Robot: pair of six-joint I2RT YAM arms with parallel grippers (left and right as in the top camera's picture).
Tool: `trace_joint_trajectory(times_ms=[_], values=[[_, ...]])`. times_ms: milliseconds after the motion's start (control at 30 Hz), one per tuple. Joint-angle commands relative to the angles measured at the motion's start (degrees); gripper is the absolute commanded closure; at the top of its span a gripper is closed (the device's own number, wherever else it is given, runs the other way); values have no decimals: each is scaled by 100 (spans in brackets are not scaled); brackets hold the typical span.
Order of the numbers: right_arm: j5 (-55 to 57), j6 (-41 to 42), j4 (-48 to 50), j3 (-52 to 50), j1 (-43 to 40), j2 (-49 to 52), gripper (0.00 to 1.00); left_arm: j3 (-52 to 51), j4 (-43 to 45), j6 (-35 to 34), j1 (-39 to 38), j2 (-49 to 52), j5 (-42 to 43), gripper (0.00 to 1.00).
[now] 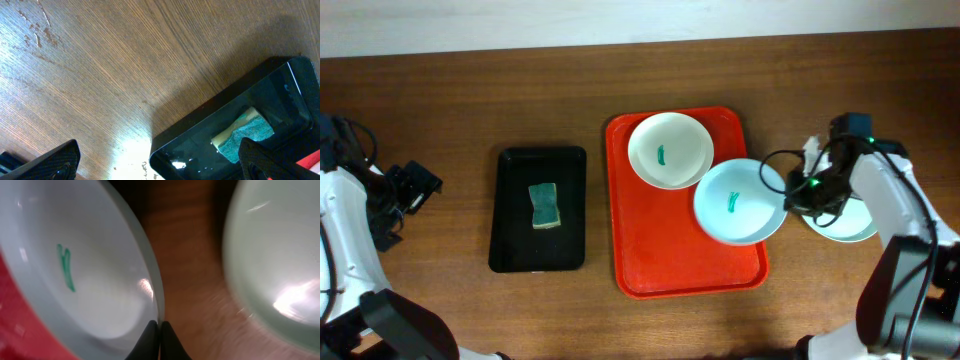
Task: Clean dirty plates on tray and stack at the side
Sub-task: 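Move the right gripper to grip the light blue plate rim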
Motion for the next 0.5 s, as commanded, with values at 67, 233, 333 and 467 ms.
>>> trace_joint_trajectory(times_ms=[67,233,333,467], values=[[-61,597,-212,-273,896,-225,96,94,7,-72,13,-109,44,1],[22,422,492,-918,1683,-208,96,94,7,-72,13,-109,44,1],[149,422,1298,-1248,2072,-203,96,94,7,-72,13,-109,44,1],[369,426,1971,-1283,2223,-210,92,94,7,-72,13,-109,44,1]])
